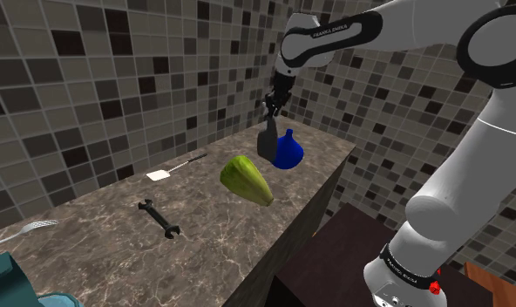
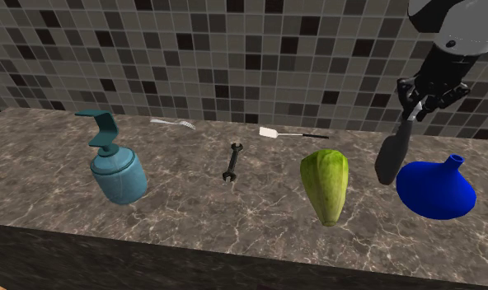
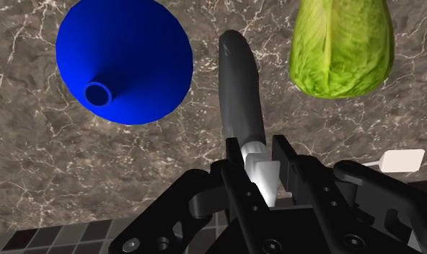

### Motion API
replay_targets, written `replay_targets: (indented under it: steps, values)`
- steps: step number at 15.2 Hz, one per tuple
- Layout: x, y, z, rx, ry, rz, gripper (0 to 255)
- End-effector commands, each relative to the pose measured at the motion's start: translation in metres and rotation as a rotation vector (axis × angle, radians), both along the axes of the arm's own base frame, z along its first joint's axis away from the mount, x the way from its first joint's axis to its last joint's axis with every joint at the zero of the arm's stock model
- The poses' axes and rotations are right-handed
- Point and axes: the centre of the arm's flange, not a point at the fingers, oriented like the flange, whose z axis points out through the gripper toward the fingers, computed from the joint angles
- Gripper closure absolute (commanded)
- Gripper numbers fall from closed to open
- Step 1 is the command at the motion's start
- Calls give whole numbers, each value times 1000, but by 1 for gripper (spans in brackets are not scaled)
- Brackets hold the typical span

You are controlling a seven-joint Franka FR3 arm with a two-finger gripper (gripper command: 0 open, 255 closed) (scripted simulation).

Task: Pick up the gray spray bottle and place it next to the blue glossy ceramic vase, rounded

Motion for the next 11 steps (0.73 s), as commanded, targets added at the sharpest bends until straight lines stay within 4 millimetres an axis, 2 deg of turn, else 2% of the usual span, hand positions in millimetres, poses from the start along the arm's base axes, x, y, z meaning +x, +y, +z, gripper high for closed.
replay_targets:
  steps: [1,11]
  values:
    - [0,0,-11,0,-1,0,255]
    - [0,0,-64,0,-1,0,255]
